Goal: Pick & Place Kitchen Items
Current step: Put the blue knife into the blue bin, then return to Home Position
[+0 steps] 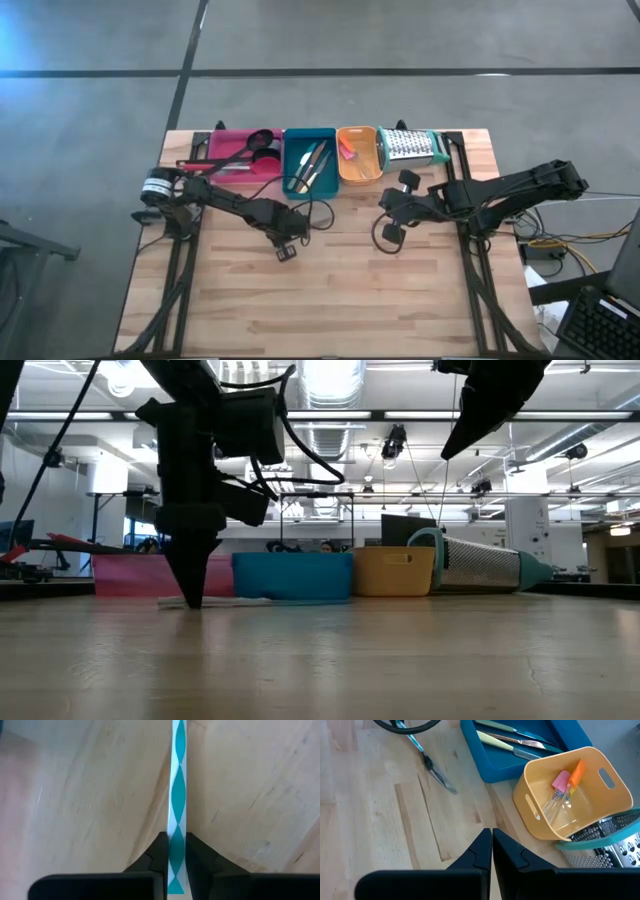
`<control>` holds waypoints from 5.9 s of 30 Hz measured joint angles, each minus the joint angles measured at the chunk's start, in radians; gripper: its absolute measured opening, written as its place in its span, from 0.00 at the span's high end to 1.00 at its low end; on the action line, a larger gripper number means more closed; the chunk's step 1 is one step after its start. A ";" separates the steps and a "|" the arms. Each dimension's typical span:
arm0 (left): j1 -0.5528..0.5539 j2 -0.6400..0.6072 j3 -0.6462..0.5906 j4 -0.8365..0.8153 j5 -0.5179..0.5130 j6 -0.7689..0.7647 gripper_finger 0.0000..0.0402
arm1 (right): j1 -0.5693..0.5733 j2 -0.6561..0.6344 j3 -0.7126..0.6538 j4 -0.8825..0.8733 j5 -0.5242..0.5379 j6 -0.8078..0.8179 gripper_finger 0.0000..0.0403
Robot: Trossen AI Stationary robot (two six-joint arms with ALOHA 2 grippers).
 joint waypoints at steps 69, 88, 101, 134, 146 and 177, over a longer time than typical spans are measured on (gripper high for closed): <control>0.588 0.060 0.208 0.202 0.174 0.033 0.91 | -0.007 0.000 0.000 0.000 0.001 -0.063 0.98; 0.549 -0.073 0.323 -0.008 0.272 0.064 0.34 | -0.006 0.000 -0.005 0.006 0.001 -0.058 0.98; 0.003 -0.402 0.130 0.185 -0.216 0.246 0.34 | 0.059 -0.001 -0.020 0.119 -0.010 -0.016 0.98; -0.700 -1.483 -0.726 0.540 -0.750 0.585 0.34 | -0.155 -0.681 -0.527 0.574 -0.724 -0.418 0.98; -0.700 -1.561 -0.774 0.618 -0.754 0.492 0.34 | -0.158 -0.704 -0.526 0.491 -0.716 -0.321 0.98; -0.437 -1.577 -1.022 0.790 -0.747 0.503 0.35 | -0.158 -1.219 -0.897 0.495 -0.714 -0.314 0.98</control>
